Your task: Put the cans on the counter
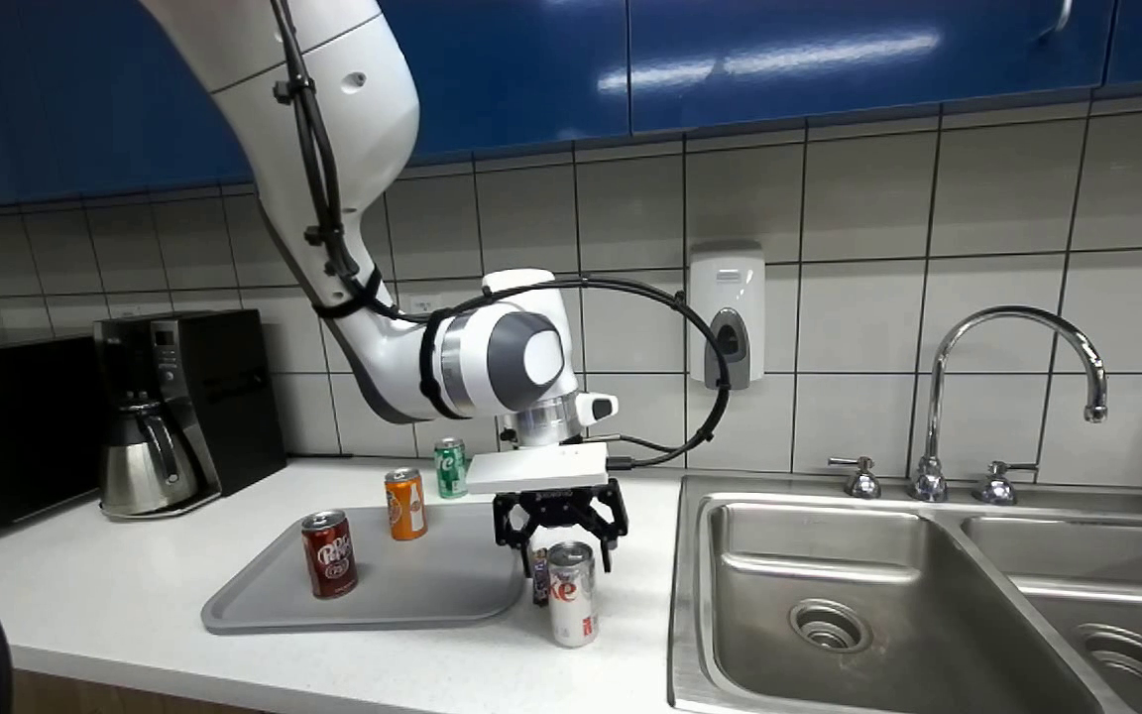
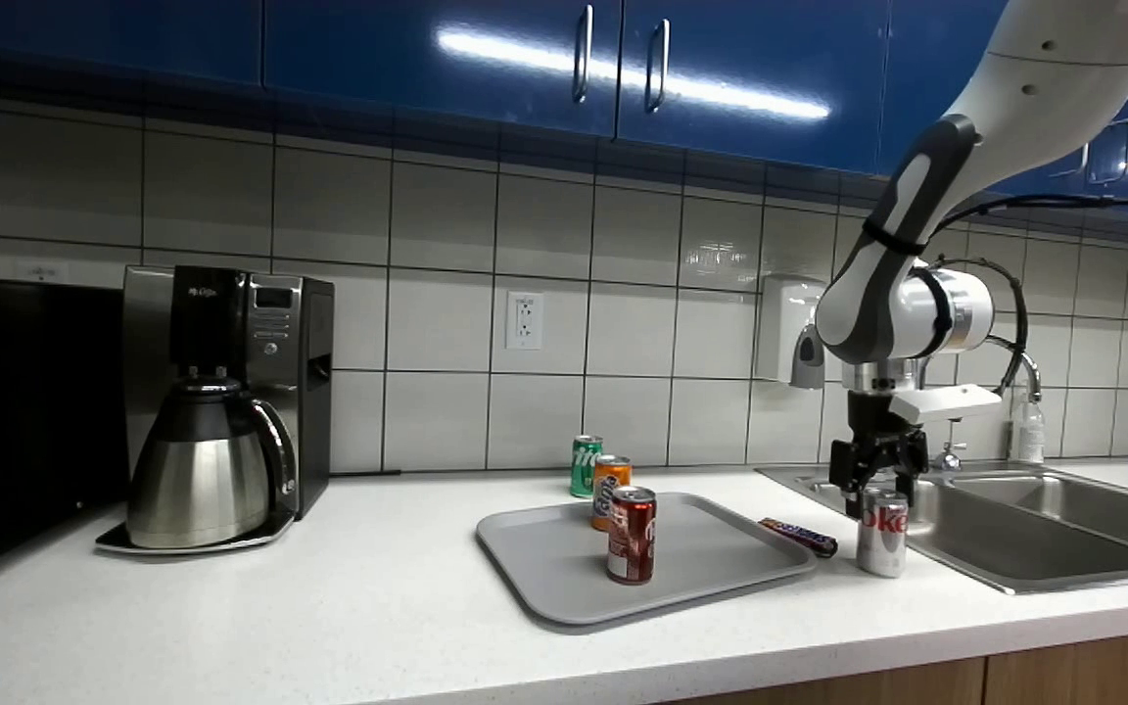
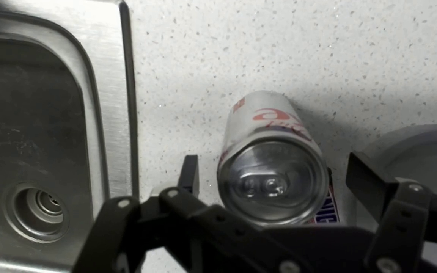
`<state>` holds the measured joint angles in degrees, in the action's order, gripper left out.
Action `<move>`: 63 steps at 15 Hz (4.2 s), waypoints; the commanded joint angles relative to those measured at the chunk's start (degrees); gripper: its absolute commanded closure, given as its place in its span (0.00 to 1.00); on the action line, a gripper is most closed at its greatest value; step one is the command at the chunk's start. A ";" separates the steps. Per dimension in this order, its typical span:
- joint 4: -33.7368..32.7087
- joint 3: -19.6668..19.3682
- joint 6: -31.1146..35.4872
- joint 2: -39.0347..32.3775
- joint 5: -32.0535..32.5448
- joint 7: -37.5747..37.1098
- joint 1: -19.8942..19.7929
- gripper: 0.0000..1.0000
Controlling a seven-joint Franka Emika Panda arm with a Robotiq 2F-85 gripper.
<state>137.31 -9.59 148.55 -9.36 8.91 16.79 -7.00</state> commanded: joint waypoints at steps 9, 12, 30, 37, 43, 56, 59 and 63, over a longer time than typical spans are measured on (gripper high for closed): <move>0.41 2.00 -0.56 6.05 0.10 3.35 -0.05 0.00; 0.47 3.45 -0.51 7.32 -1.33 3.58 0.76 0.00; 1.93 14.09 -0.23 9.89 -14.15 1.42 11.43 0.00; 1.81 17.24 0.68 9.65 -18.16 1.32 14.75 0.00; 0.46 18.73 1.57 7.26 -15.71 -0.83 16.51 0.00; -2.70 18.55 4.45 -0.64 -6.47 -6.22 17.10 0.00; -4.25 18.30 3.85 -2.23 -4.26 -8.21 17.39 0.00; -6.04 18.15 3.54 -4.04 -2.29 -10.11 17.58 0.00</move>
<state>133.70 9.00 152.85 -11.71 4.30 9.49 10.09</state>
